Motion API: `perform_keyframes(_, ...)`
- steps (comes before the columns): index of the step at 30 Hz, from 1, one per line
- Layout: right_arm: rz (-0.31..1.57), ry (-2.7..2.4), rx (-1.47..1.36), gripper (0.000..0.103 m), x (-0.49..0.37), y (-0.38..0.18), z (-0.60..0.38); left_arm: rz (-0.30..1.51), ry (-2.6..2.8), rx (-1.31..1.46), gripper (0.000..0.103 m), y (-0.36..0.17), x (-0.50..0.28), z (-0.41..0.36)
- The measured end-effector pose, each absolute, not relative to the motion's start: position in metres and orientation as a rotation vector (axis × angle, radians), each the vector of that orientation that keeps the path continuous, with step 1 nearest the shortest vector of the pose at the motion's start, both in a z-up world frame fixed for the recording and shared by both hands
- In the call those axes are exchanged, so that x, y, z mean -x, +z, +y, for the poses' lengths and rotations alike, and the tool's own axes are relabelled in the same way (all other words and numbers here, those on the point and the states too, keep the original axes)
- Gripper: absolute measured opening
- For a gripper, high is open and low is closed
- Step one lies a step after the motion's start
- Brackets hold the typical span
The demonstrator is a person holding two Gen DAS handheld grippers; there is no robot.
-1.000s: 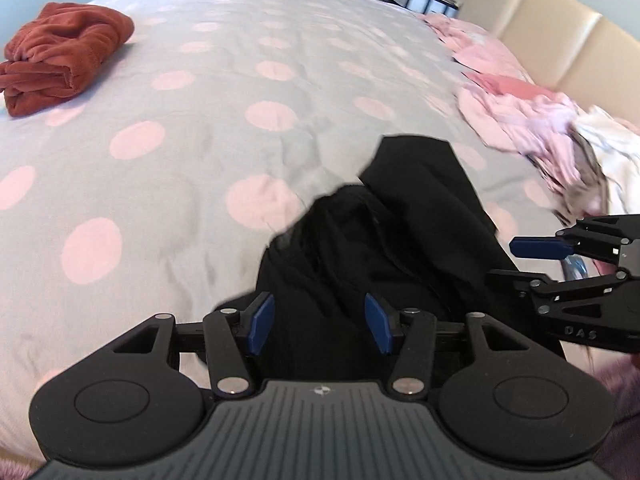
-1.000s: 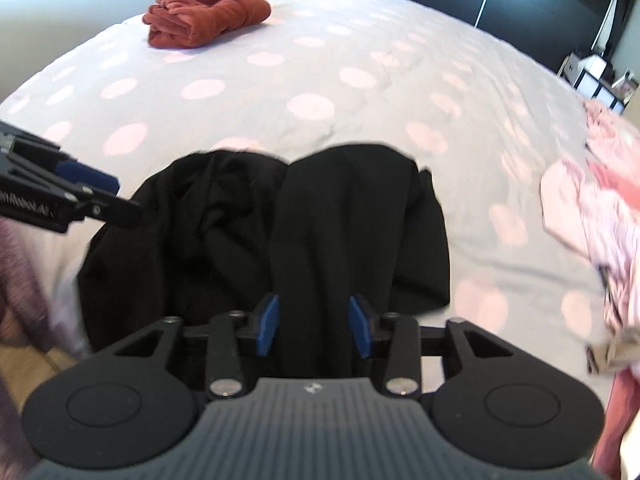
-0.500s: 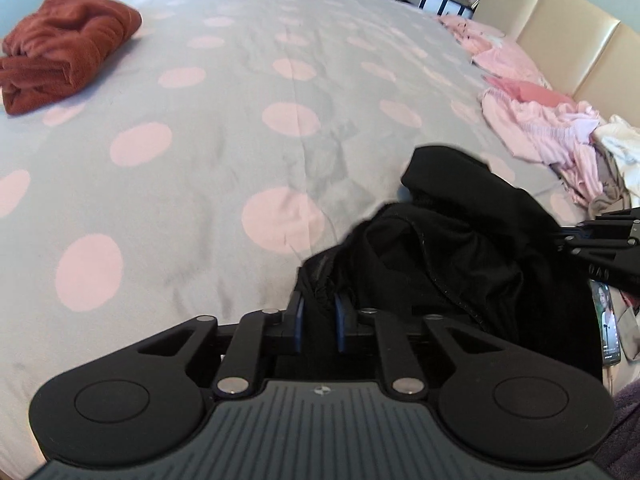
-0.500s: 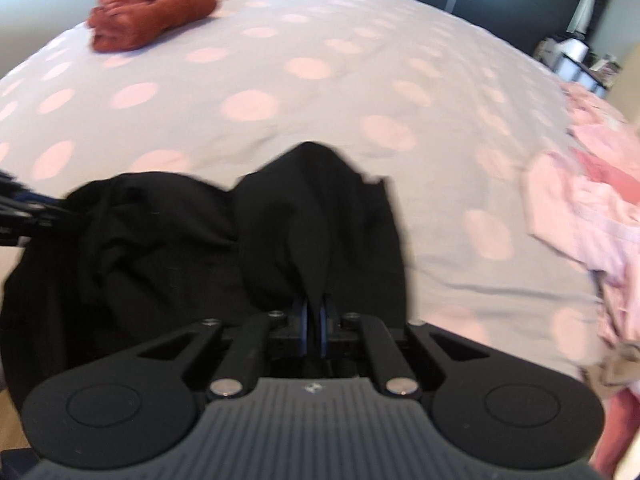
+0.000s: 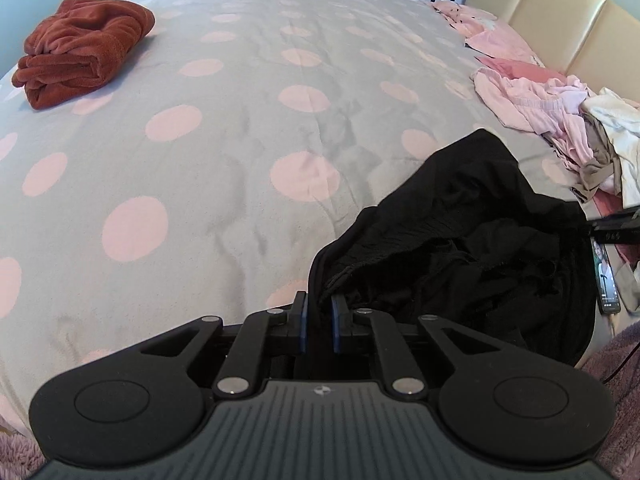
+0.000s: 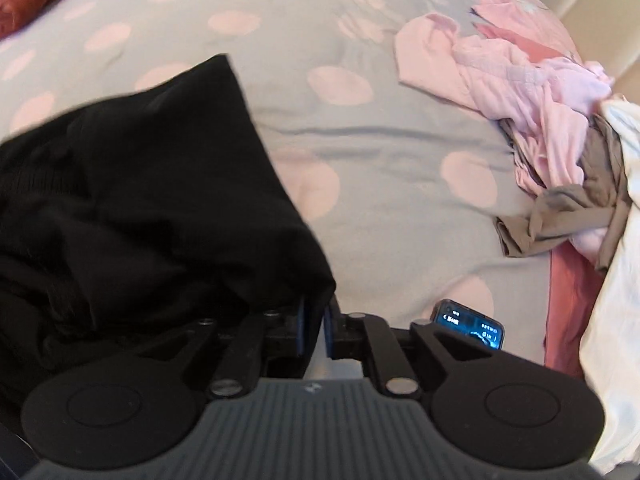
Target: Fold clothes
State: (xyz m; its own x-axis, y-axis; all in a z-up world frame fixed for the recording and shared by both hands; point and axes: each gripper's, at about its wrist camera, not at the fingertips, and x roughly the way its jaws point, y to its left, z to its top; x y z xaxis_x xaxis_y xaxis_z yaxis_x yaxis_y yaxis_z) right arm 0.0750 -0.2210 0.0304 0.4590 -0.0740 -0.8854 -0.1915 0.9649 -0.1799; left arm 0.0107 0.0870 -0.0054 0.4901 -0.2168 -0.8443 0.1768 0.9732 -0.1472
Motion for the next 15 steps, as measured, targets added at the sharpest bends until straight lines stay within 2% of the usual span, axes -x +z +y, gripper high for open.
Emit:
perform_keyframes(4, 0.953, 0.112, 0.351, 0.034, -0.066, 0.061, -0.200, 0.988, -0.244, -0.033, 0.016, -0.002, -0.011, 0.076)
perform_keyframes(7, 0.877, 0.232, 0.375, 0.034, -0.063, 0.078, -0.174, 0.952, -0.263, -0.114, 0.027, 0.000, -0.013, 0.065)
perform_keyframes(14, 0.842, 0.511, 0.502, 0.032, -0.052, 0.069, -0.096, 0.938, -0.352, -0.263, 0.029, -0.009, -0.021, 0.035)
perform_keyframes(15, 0.834, 0.535, 0.532, 0.031, -0.054, 0.062, -0.089, 0.947, -0.362, -0.274, 0.026, -0.012, -0.023, 0.032)
